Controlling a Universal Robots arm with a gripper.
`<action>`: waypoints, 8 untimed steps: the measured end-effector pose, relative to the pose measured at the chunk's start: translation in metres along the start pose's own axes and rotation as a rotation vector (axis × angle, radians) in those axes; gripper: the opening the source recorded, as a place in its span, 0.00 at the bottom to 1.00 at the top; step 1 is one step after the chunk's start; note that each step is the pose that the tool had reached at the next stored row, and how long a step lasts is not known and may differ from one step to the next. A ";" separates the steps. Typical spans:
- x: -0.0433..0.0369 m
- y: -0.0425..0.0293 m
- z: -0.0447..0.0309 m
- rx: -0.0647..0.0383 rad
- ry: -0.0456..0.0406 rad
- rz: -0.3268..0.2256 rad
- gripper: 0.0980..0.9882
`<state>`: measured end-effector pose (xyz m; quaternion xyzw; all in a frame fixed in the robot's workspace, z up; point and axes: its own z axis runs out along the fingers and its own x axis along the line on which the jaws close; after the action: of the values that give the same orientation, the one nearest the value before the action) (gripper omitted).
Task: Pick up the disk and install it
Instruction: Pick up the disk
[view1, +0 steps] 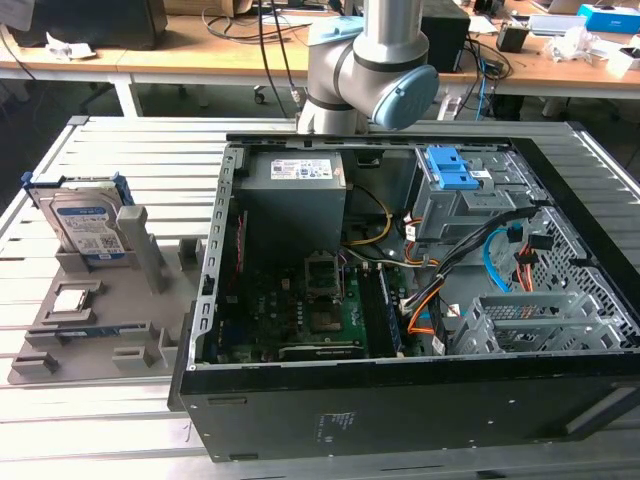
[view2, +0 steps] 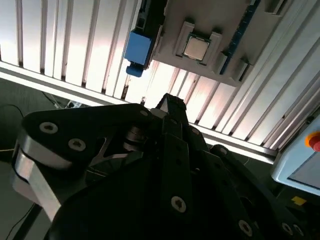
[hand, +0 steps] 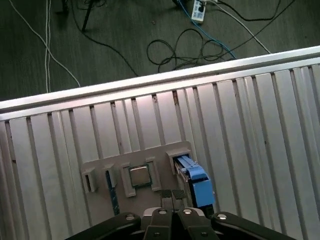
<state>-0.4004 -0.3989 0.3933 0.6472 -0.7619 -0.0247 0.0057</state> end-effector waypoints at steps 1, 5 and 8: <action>0.0000 0.0000 0.0000 0.000 0.0007 -0.015 0.01; 0.0000 0.0000 0.0000 -0.002 0.0034 -0.076 0.01; 0.0000 0.0000 0.0000 -0.003 0.0055 -0.123 0.01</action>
<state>-0.4004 -0.3989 0.3933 0.6929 -0.7206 -0.0243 0.0072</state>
